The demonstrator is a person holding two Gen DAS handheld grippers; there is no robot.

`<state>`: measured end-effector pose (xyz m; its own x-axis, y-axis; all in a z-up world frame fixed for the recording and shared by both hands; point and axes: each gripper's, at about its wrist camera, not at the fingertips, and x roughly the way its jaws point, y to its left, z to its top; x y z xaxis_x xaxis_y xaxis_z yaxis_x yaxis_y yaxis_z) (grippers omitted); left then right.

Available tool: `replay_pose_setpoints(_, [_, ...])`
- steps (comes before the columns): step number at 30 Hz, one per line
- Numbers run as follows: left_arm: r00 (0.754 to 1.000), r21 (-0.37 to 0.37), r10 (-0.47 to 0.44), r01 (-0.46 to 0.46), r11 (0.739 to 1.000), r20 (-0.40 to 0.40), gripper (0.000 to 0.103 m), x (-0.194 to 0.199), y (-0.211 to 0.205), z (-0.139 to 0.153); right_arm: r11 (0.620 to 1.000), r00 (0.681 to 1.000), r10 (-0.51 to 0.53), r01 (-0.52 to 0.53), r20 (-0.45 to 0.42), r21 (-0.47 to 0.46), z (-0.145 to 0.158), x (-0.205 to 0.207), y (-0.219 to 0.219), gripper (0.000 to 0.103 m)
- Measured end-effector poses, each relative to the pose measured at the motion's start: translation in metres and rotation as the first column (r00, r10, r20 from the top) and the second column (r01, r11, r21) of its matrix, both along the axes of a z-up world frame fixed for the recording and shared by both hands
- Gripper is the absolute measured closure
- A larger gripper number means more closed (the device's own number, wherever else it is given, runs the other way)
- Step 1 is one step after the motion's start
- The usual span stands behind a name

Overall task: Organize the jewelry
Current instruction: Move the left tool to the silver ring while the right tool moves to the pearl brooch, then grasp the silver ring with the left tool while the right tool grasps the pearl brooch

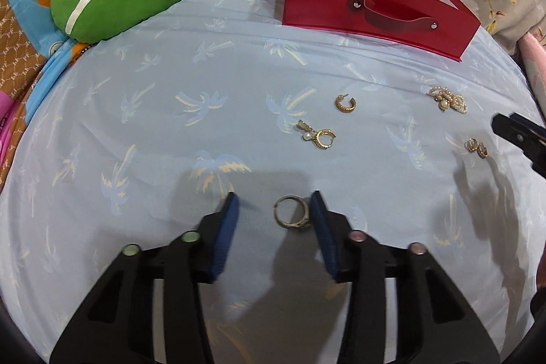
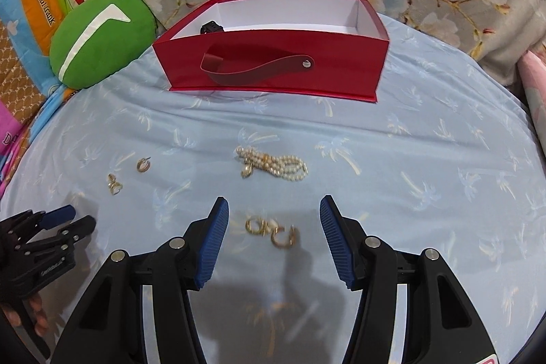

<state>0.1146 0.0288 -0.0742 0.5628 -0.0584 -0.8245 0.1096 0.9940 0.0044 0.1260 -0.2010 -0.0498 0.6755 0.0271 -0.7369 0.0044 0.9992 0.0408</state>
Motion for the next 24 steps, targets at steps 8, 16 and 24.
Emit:
replay_pose_setpoints(8, [1.000, -0.074, 0.005, -0.007, 0.997, -0.026, 0.084, 0.003, 0.010, 0.002, 0.989, 0.994, 0.107, -0.109, -0.026, -0.098, -0.019, 0.051, 0.017, 0.048])
replay_pose_setpoints(16, [0.999, -0.137, -0.006, -0.001, 0.991, -0.050, 0.084, 0.002, 0.018, 0.003, 0.988, 0.991, 0.119, -0.124, -0.059, -0.096, -0.029, 0.067, 0.010, 0.078])
replay_pose_setpoints(24, [0.999, -0.143, -0.017, 0.011, 0.990, -0.044, 0.084, 0.000, 0.017, 0.008, 0.994, 0.995, 0.092, -0.095, -0.045, -0.050, -0.020, 0.058, 0.006, 0.100])
